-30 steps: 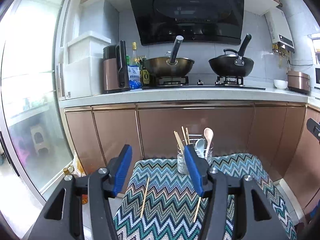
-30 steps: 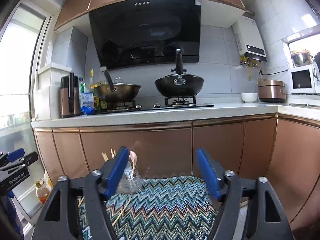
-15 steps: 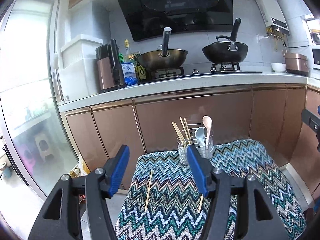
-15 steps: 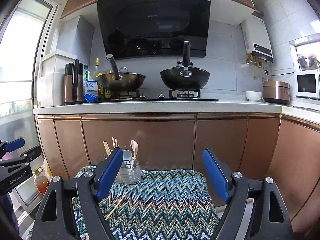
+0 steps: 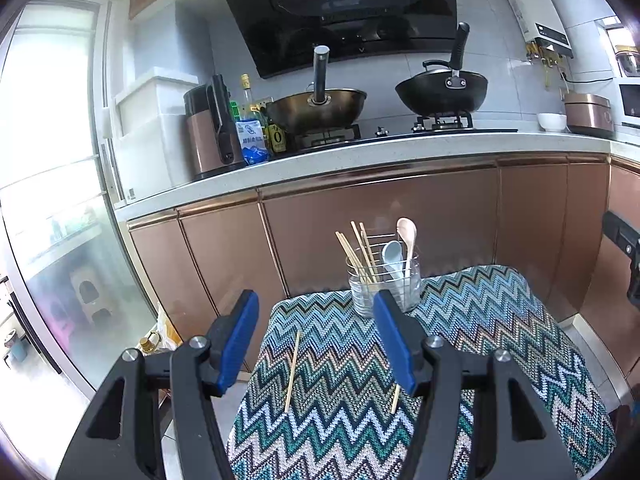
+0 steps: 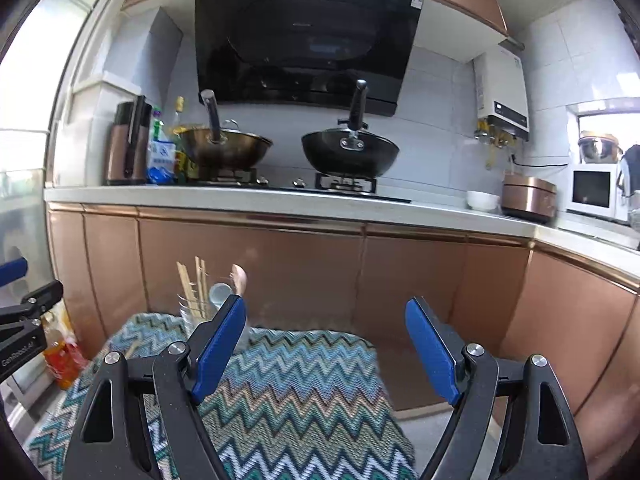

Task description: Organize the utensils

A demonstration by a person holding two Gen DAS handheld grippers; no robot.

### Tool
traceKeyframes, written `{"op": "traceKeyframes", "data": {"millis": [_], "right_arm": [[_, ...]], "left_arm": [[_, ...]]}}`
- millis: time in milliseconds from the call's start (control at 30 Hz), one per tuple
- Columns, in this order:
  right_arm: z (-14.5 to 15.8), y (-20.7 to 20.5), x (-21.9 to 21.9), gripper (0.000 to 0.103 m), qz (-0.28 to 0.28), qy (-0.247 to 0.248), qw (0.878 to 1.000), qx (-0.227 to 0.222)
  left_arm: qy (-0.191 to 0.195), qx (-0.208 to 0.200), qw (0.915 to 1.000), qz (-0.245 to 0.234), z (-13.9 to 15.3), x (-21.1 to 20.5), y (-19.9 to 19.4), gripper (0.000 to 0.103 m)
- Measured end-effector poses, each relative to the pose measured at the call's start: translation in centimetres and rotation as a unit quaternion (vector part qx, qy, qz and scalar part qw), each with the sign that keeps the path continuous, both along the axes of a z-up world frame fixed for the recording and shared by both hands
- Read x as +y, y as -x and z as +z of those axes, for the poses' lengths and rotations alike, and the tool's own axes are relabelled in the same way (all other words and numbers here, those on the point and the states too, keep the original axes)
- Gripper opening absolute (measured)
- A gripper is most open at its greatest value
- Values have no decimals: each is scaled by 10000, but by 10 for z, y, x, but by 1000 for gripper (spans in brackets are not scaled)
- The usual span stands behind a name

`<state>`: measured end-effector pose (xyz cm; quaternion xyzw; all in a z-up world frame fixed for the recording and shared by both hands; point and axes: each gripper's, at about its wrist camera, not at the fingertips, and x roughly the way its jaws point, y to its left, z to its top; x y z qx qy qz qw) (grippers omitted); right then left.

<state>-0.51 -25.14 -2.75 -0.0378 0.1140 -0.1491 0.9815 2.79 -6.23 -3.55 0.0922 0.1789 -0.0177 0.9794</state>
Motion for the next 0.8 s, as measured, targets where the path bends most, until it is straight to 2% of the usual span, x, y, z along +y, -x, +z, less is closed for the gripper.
{"op": "traceKeyframes", "data": {"millis": [267,567,800], "right_arm": [[-4,-2,-2,82,-51,-49,9999,116],[-17,-14,4,82,142,-63,9989,432],[-26,-19,8,82,233,-64,9977,638]], "left_arm": [[29,-16,10000,17,-1,0,1,58],[364,36,9990,244,2,13,-5,58],[272,33,9994,228,2,11,-3,58]]}}
